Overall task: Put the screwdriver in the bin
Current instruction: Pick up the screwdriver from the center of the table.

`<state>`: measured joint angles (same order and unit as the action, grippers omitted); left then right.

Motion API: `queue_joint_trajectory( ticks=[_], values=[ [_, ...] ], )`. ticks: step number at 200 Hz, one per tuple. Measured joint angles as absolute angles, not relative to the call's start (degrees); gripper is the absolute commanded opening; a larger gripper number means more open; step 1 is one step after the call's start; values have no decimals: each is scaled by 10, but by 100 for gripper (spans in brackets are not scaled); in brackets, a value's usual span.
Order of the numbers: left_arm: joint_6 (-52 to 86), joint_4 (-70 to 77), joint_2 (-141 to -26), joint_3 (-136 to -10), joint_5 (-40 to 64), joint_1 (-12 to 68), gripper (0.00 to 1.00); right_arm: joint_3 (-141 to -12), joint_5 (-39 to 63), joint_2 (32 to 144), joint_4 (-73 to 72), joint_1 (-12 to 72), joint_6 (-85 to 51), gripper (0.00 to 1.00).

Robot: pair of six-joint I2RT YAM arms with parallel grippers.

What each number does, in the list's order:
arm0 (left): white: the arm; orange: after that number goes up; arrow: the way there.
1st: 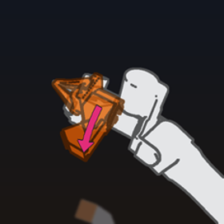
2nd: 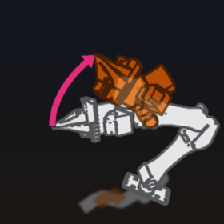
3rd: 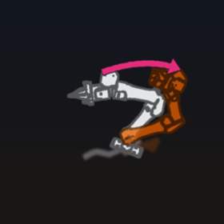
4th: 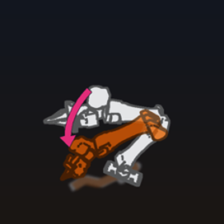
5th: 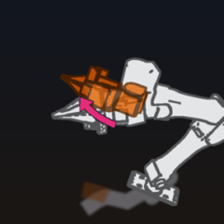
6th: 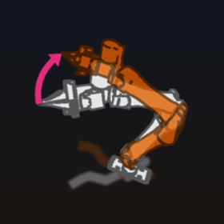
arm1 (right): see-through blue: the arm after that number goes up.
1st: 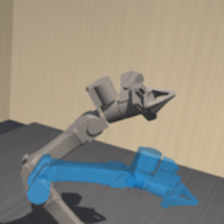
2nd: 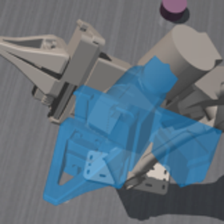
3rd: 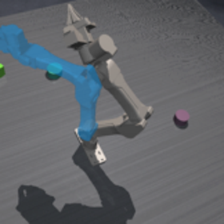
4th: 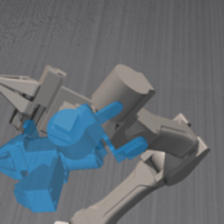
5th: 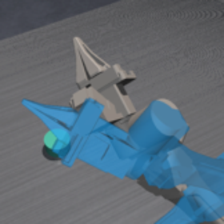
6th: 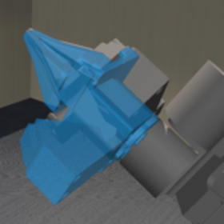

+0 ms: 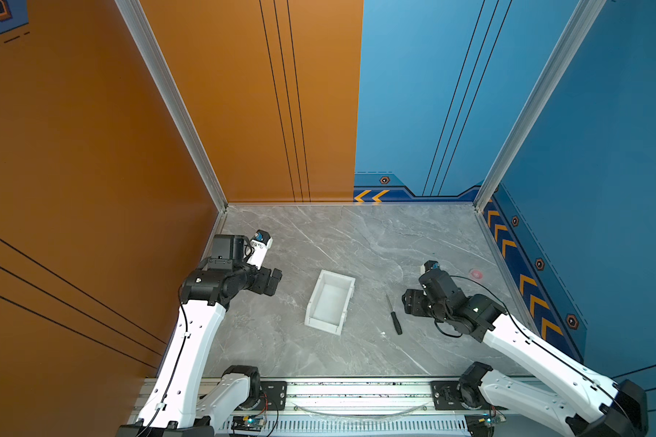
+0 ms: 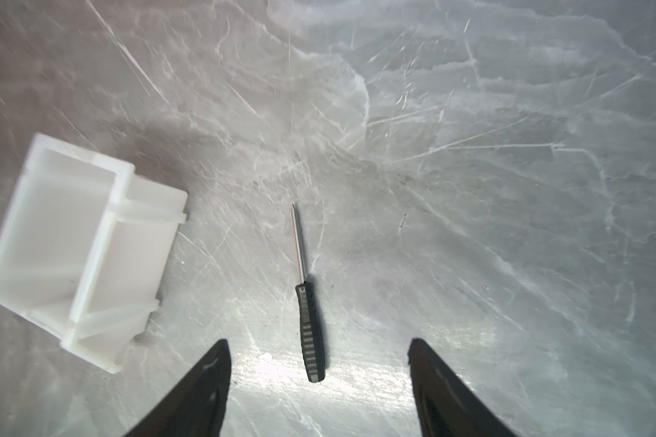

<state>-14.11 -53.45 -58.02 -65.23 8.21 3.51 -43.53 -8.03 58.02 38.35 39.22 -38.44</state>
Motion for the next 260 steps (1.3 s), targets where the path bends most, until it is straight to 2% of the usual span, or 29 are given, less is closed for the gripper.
queue_joint_trajectory(
  ticks=[10, 26, 46, 125, 213, 260],
  values=[
    [-139, -537, -583, -652, 82, 39, 98, -431, -85, 604, 383, 408, -391, 68],
    [-136, -537, -588, -652, 83, 46, 98, -418, -88, 635, 373, 428, -397, 58],
    [-128, -538, -595, -652, 89, 51, 98, -402, -83, 671, 355, 435, -405, 53],
    [-119, -539, -616, -652, 97, 64, 98, -402, -78, 794, 309, 496, -430, 54],
    [-109, -539, -622, -652, 98, 72, 98, -398, -88, 816, 281, 491, -456, 41],
    [-106, -539, -624, -652, 97, 73, 98, -390, -89, 818, 272, 487, -466, 40]
  ],
)
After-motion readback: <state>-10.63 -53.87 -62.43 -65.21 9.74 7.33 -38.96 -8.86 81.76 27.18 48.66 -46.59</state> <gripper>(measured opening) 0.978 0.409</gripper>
